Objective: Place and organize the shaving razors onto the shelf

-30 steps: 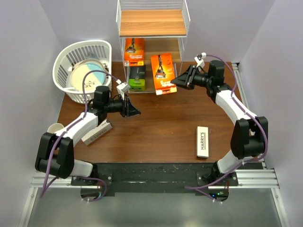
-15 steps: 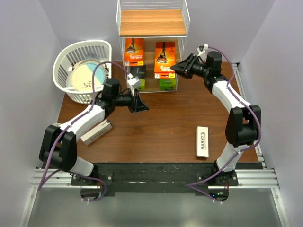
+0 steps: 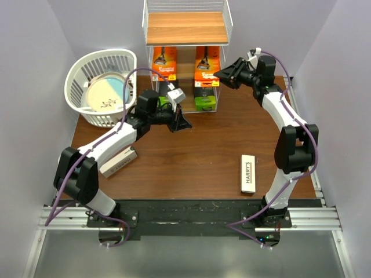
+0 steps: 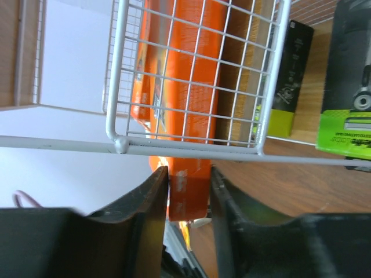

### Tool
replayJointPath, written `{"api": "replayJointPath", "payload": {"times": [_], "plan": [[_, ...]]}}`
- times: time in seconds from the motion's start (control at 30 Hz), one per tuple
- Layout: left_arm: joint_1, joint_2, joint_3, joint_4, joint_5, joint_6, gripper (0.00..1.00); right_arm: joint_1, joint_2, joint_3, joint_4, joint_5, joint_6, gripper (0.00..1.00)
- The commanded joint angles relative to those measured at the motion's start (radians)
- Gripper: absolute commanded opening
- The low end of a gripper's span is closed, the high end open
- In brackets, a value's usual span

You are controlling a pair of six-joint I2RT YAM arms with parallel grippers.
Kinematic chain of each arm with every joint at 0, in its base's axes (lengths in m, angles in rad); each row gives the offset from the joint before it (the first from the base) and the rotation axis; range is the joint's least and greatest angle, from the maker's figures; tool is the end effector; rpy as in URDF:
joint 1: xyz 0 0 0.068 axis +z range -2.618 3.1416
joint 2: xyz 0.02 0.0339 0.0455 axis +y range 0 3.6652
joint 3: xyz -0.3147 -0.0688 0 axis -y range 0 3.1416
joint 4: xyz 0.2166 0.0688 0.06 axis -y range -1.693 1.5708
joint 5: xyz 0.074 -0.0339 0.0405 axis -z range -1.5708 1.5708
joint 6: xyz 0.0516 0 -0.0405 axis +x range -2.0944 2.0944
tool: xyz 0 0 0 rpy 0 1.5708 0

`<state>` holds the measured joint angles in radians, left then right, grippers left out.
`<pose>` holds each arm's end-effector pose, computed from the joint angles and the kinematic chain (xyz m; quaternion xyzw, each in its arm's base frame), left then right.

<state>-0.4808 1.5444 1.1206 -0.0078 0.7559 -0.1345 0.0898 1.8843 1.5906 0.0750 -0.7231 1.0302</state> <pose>0.2808 -0.1864 0.3470 0.3309 0.7367 -0.4479 0.3836 0.4469 0.0745 0.3831 0.1333 0.7507 0.5447 0.3493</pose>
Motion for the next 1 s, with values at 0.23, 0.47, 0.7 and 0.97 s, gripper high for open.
{"api": "replayJointPath", "payload": {"times": [0.23, 0.47, 0.7, 0.97], "plan": [[-0.042, 0.078, 0.229, 0.048, -0.223, 0.1, 0.0, -0.035, -0.092, 0.011, -0.067, 0.036, -0.05, 0.69], [-0.104, 0.115, 0.346, 0.011, -0.291, 0.213, 0.0, -0.067, -0.269, -0.098, -0.13, -0.01, -0.168, 0.73], [-0.104, -0.047, 0.223, -0.095, -0.279, 0.295, 0.0, -0.015, -0.412, -0.227, -0.177, -0.05, -0.441, 0.0], [-0.021, -0.196, 0.027, -0.189, -0.483, 0.317, 0.0, 0.174, -0.357, -0.15, -0.265, 0.146, -0.637, 0.0]]}}
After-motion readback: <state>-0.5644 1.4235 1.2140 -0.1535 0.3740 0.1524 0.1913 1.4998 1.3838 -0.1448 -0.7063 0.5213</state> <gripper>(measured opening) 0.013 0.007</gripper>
